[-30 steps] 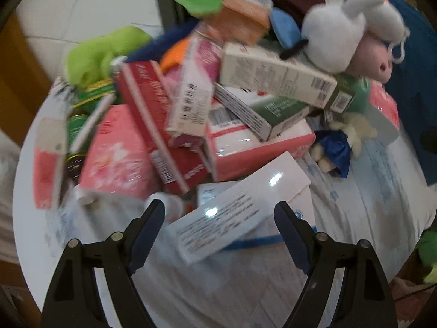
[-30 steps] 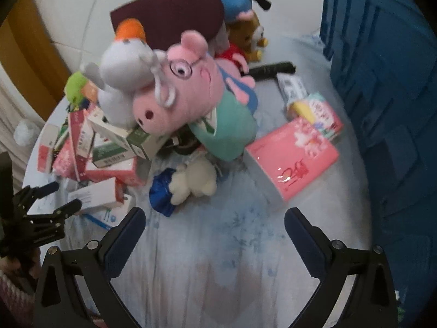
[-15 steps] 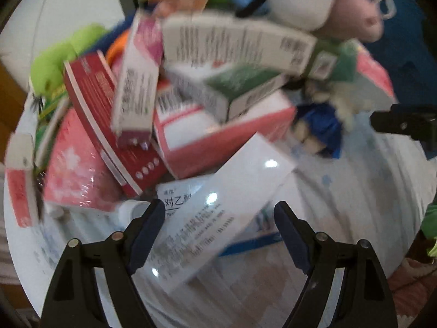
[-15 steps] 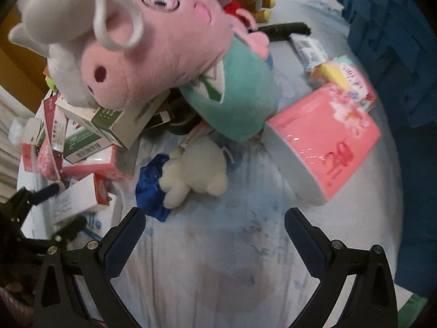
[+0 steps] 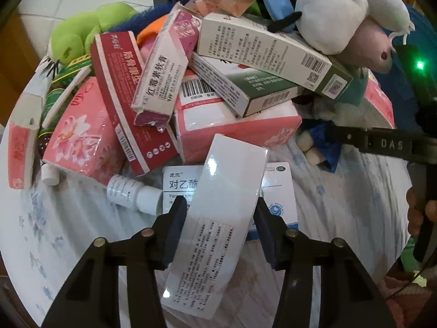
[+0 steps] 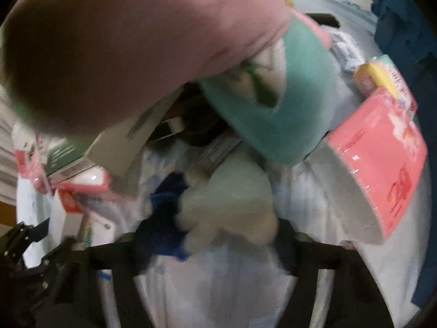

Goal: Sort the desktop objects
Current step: 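Carry the box and plush toy over the blue crate and release both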

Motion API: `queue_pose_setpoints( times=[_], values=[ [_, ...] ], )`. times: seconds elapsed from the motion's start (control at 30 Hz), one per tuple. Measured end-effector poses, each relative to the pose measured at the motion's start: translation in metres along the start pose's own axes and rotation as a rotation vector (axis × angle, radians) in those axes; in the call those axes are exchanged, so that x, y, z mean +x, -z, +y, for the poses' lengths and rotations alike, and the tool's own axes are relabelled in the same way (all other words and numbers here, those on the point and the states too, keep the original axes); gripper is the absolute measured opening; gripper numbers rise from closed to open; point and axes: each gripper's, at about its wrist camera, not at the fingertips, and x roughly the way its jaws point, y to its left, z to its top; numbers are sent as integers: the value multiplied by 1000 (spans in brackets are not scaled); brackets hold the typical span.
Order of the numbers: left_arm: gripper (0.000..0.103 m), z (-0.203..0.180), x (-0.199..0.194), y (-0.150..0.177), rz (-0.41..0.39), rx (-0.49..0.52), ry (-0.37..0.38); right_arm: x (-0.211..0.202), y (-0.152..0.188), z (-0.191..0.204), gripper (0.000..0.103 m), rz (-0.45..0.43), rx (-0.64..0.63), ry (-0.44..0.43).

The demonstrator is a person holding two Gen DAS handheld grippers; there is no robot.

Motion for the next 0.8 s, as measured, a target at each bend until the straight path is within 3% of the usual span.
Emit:
queue_pose_setpoints(
  times=[0.1,0.17,0.47,0.63,0.8],
  values=[
    [47,-3,-11,0,-24,4,-14,-12,3,5,52,-34,-37,14],
    [47,-5,-21,0,-47,4,-21,-22,5,7,35,-55,-43,10],
    [47,-13,-46,7,-86,-25,-38,-51,26,7,32,-65,-70,6],
    [47,-18,-45,18,-112,-29,-47,-81,43,6,32,-123,-102,10],
    [47,-36,-74,12,-191,-5,-41,-108,43,4,32,-201,-161,19]
  ],
)
